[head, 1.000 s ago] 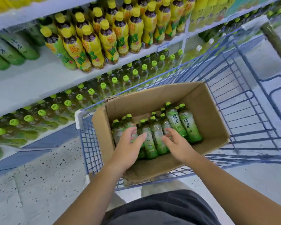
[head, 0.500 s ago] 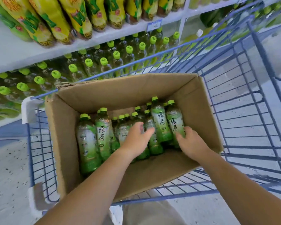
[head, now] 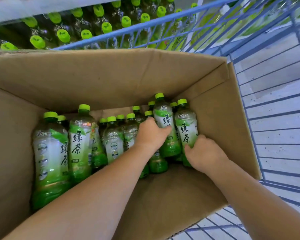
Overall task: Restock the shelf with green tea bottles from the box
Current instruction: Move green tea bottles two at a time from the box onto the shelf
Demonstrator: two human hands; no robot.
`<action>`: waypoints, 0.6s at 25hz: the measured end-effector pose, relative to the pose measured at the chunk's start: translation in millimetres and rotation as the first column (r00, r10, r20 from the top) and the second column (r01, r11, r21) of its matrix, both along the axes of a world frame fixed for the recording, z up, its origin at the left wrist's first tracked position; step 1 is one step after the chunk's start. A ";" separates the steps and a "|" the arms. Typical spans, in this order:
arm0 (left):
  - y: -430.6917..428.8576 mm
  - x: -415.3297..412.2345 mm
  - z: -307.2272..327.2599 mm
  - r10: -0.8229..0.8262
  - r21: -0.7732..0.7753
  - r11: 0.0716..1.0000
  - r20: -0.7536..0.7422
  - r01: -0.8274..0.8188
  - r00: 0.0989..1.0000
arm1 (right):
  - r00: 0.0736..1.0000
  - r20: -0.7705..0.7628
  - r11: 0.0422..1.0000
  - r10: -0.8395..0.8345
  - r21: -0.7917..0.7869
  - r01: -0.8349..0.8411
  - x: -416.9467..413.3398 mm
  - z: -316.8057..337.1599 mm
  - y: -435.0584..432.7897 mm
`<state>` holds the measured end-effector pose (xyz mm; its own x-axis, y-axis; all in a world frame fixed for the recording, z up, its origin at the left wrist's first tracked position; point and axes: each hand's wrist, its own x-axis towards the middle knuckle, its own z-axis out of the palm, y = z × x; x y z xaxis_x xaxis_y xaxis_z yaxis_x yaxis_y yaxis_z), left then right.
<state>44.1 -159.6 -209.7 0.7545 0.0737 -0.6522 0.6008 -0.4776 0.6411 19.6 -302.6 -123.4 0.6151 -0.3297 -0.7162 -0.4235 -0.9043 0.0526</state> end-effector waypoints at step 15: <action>1.6 23.6 -0.9 0.192 -0.026 0.981 -0.078 -0.195 0.978 | 0.980 0.106 0.985 0.171 -0.051 -0.166 22.6 -27.5 -7.6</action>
